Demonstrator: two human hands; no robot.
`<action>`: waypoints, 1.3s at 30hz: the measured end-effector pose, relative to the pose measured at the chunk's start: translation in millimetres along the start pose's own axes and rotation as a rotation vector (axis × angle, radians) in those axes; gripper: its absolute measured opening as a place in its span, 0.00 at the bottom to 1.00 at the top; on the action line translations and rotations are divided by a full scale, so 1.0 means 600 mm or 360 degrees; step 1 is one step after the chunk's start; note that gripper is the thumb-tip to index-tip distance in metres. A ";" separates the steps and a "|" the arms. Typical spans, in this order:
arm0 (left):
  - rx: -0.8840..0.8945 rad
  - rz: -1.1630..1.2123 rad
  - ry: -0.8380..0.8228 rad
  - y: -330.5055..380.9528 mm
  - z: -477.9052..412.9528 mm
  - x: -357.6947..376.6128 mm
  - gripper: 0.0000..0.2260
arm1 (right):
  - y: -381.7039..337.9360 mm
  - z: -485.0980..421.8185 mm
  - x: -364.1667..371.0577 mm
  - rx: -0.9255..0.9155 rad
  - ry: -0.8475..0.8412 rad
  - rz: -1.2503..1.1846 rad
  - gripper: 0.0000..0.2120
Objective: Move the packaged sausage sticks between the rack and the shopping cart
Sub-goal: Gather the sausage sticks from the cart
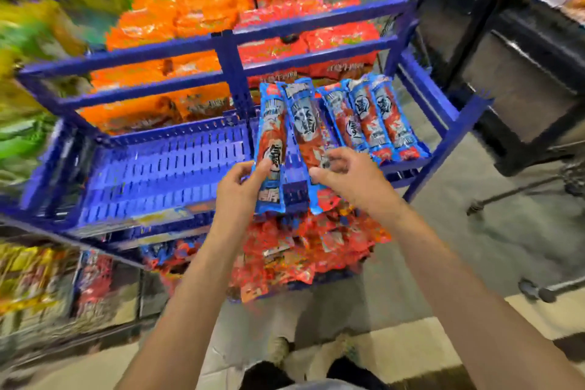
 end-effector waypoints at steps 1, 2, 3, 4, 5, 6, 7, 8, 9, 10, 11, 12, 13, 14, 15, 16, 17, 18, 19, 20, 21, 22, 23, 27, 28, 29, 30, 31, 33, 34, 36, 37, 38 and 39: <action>-0.0021 0.0012 0.0042 0.007 -0.018 0.002 0.09 | -0.014 -0.025 0.000 -0.0024 -0.0028 0.0087 0.28; -0.0057 0.0028 0.0062 0.012 -0.035 0.005 0.10 | -0.026 -0.047 0.001 -0.0049 -0.0053 0.0153 0.29; -0.0095 0.0028 0.0085 0.015 -0.051 0.010 0.12 | -0.036 -0.065 0.003 -0.0058 -0.0073 0.0227 0.30; -0.0140 0.0013 0.0109 0.016 -0.064 0.016 0.18 | -0.043 -0.081 0.008 -0.0059 -0.0094 0.0314 0.31; -0.0184 -0.0001 0.0138 0.015 -0.075 0.022 0.23 | -0.048 -0.094 0.013 -0.0051 -0.0113 0.0402 0.31; -0.0210 -0.0001 0.0171 0.015 -0.082 0.029 0.25 | -0.050 -0.104 0.019 -0.0065 -0.0111 0.0479 0.29; -0.0218 -0.0014 0.0197 0.014 -0.086 0.035 0.25 | -0.051 -0.113 0.027 -0.0076 -0.0092 0.0556 0.26; -0.0213 -0.0039 0.0209 0.012 -0.089 0.040 0.25 | -0.050 -0.119 0.036 -0.0089 -0.0062 0.0626 0.25; -0.0208 -0.0070 0.0205 0.009 -0.092 0.046 0.25 | -0.048 -0.123 0.046 -0.0082 -0.0039 0.0686 0.25; -0.0205 -0.0100 0.0198 0.006 -0.095 0.051 0.25 | -0.046 -0.125 0.055 -0.0076 -0.0027 0.0722 0.27; -0.0207 -0.0121 0.0195 0.005 -0.098 0.055 0.24 | -0.043 -0.126 0.063 -0.0068 -0.0015 0.0752 0.29; -0.0198 -0.0144 0.0211 0.006 -0.099 0.059 0.24 | -0.042 -0.125 0.069 -0.0077 0.0013 0.0780 0.29; -0.0186 -0.0195 0.0234 0.006 -0.100 0.063 0.25 | -0.042 -0.123 0.073 -0.0095 0.0046 0.0814 0.28; -0.0162 -0.0270 0.0255 0.005 -0.101 0.066 0.24 | -0.042 -0.120 0.075 -0.0131 0.0083 0.0857 0.28; -0.0131 -0.0360 0.0276 0.004 -0.101 0.070 0.24 | -0.041 -0.117 0.076 -0.0176 0.0119 0.0911 0.28; -0.0089 -0.0449 0.0287 0.003 -0.100 0.073 0.23 | -0.041 -0.113 0.074 -0.0232 0.0158 0.0971 0.28; -0.0048 -0.0520 0.0301 0.000 -0.099 0.075 0.22 | -0.039 -0.111 0.073 -0.0282 0.0192 0.1036 0.28; -0.0021 -0.0566 0.0328 -0.004 -0.099 0.077 0.20 | -0.038 -0.108 0.071 -0.0331 0.0218 0.1102 0.28; -0.0013 -0.0583 0.0364 -0.008 -0.100 0.079 0.19 | -0.036 -0.107 0.071 -0.0371 0.0224 0.1166 0.27; -0.0016 -0.0590 0.0407 -0.011 -0.101 0.081 0.17 | -0.033 -0.106 0.070 -0.0403 0.0215 0.1215 0.26; -0.0029 -0.0590 0.0446 -0.013 -0.102 0.084 0.15 | -0.031 -0.107 0.069 -0.0413 0.0198 0.1236 0.26; -0.0044 -0.0592 0.0477 -0.014 -0.103 0.088 0.13 | -0.029 -0.108 0.067 -0.0411 0.0181 0.1232 0.26; -0.0053 -0.0608 0.0504 -0.015 -0.105 0.091 0.13 | -0.029 -0.109 0.064 -0.0406 0.0166 0.1222 0.26; -0.0078 -0.0773 0.0570 -0.025 -0.104 0.096 0.13 | -0.033 -0.105 0.057 -0.0431 0.0122 0.1250 0.24; -0.0056 -0.0823 0.0578 -0.027 -0.102 0.096 0.13 | -0.032 -0.102 0.057 -0.0432 0.0106 0.1251 0.23; -0.0020 -0.0878 0.0574 -0.028 -0.100 0.098 0.14 | -0.032 -0.100 0.057 -0.0429 0.0092 0.1253 0.22; 0.0014 -0.0935 0.0562 -0.028 -0.099 0.100 0.14 | -0.031 -0.099 0.057 -0.0425 0.0080 0.1262 0.21; 0.0028 -0.0989 0.0553 -0.028 -0.099 0.103 0.14 | -0.031 -0.099 0.058 -0.0426 0.0076 0.1282 0.21; 0.0025 -0.1107 0.0583 -0.028 -0.097 0.106 0.15 | -0.030 -0.100 0.062 -0.0434 0.0081 0.1332 0.21; 0.0025 -0.1173 0.0625 -0.029 -0.095 0.105 0.14 | -0.031 -0.100 0.064 -0.0435 0.0085 0.1354 0.21; 0.0036 -0.1272 0.0675 -0.032 -0.089 0.102 0.13 | -0.031 -0.103 0.071 -0.0435 0.0082 0.1415 0.21; 0.0047 -0.1285 0.0675 -0.034 -0.087 0.101 0.13 | -0.031 -0.105 0.073 -0.0429 0.0076 0.1445 0.21; 0.0056 -0.1278 0.0664 -0.037 -0.086 0.100 0.12 | -0.030 -0.106 0.075 -0.0413 0.0069 0.1460 0.21; 0.0069 -0.1267 0.0653 -0.039 -0.085 0.100 0.12 | -0.028 -0.108 0.075 -0.0393 0.0066 0.1462 0.21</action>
Point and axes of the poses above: each hand's wrist, its own z-axis away from the middle knuckle, its own x-axis out of the palm, y = z × x, the point moved 1 cm from there along -z, towards the middle knuckle, and after that the axes turned 5 degrees about y, right-handed, at the moved point
